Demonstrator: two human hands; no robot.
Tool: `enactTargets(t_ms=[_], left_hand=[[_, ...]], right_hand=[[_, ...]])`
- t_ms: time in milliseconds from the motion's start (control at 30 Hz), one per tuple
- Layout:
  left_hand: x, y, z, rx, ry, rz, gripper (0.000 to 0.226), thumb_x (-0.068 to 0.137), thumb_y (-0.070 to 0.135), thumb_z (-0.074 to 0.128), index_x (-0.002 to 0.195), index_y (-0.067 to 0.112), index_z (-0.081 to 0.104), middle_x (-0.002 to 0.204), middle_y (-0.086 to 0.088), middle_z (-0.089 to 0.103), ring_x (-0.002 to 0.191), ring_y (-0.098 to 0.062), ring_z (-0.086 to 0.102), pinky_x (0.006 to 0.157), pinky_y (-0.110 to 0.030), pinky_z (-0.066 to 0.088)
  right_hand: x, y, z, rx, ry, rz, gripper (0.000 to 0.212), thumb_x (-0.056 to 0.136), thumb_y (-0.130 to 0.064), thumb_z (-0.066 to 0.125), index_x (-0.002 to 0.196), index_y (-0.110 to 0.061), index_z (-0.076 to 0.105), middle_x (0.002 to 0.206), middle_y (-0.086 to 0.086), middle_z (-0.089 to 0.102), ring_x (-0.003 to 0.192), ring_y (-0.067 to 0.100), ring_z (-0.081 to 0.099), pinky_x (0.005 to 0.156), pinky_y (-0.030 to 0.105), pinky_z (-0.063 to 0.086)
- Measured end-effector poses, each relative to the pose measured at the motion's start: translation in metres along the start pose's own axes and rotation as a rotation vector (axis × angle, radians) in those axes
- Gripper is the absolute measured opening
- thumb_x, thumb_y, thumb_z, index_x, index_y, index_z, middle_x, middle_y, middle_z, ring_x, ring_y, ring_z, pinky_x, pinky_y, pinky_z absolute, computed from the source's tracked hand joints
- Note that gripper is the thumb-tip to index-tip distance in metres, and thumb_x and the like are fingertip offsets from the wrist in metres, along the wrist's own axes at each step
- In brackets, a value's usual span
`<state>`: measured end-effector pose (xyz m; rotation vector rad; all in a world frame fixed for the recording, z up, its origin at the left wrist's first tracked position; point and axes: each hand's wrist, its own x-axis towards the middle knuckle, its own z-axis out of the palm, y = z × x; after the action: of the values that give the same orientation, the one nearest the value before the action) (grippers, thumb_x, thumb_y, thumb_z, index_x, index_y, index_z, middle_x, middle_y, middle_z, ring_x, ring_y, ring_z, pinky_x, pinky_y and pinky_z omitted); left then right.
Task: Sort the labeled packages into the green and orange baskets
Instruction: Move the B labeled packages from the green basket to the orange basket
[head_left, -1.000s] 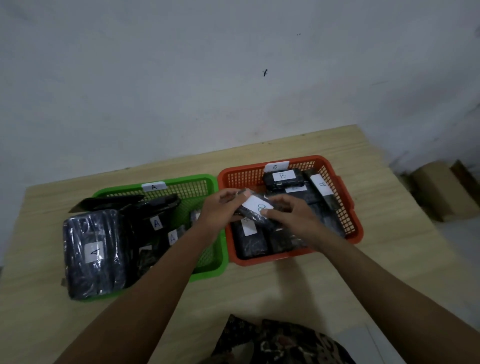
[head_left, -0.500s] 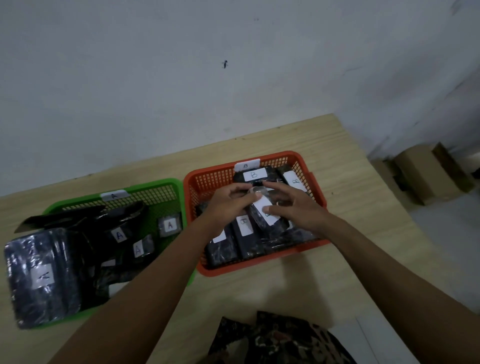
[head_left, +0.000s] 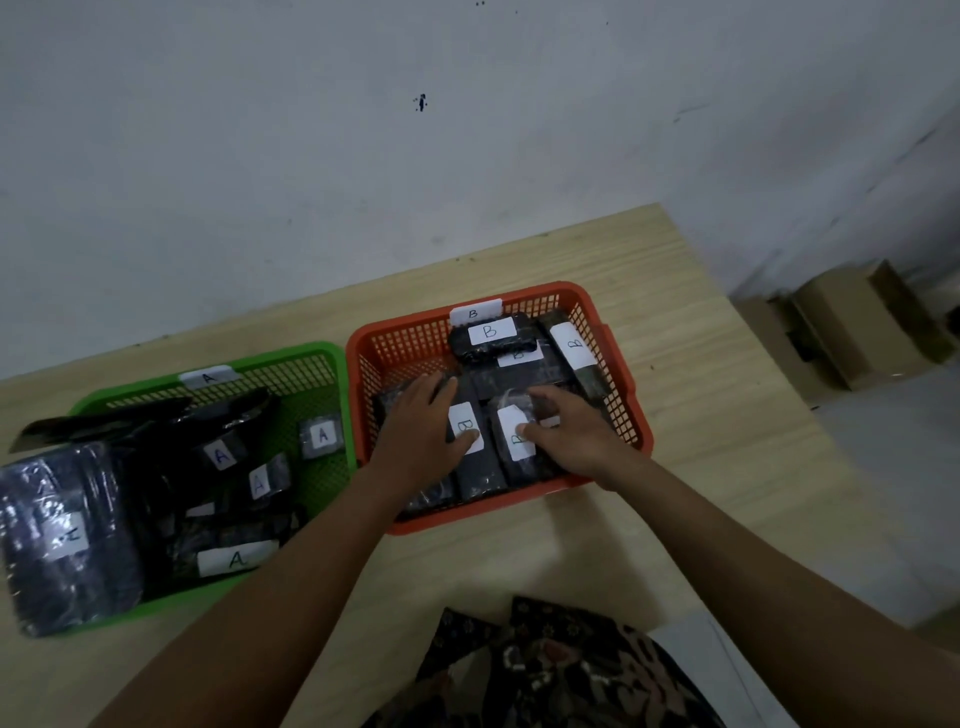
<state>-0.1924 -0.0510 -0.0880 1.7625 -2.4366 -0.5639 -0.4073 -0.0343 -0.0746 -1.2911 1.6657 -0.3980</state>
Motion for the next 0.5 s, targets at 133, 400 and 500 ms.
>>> enactTargets(t_ms=[133, 400, 500], left_hand=[[0.002, -0.003, -0.002, 0.044, 0.002, 0.035, 0.079, 0.089, 0.049, 0.061, 0.149, 0.005, 0.034, 0.151, -0.012, 0.035, 0.139, -0.029, 0.031, 0.116, -0.042, 0.028], [-0.002, -0.008, 0.0, 0.024, 0.02, 0.047, 0.077, 0.092, 0.05, 0.056, 0.152, 0.009, 0.029, 0.157, -0.011, 0.027, 0.145, -0.028, 0.024, 0.117, -0.045, 0.025], [-0.013, -0.016, -0.012, -0.011, 0.089, 0.06, 0.072, 0.093, 0.046, 0.058, 0.149, 0.007, 0.035, 0.155, -0.012, 0.033, 0.143, -0.029, 0.028, 0.115, -0.046, 0.029]], right_hand=[[0.0, -0.005, 0.012, -0.09, 0.105, -0.041, 0.044, 0.09, -0.027, 0.069, 0.132, -0.025, 0.059, 0.124, -0.007, 0.063, 0.107, 0.007, 0.056, 0.073, 0.005, 0.034], [-0.004, -0.003, 0.031, -0.132, 0.2, -0.081, 0.032, 0.091, -0.026, 0.064, 0.122, -0.024, 0.061, 0.114, -0.004, 0.065, 0.101, 0.01, 0.057, 0.081, 0.021, 0.038], [-0.005, -0.014, 0.034, -0.164, 0.307, -0.194, 0.041, 0.091, -0.028, 0.062, 0.13, -0.018, 0.056, 0.129, 0.002, 0.058, 0.12, 0.019, 0.053, 0.092, 0.024, 0.037]])
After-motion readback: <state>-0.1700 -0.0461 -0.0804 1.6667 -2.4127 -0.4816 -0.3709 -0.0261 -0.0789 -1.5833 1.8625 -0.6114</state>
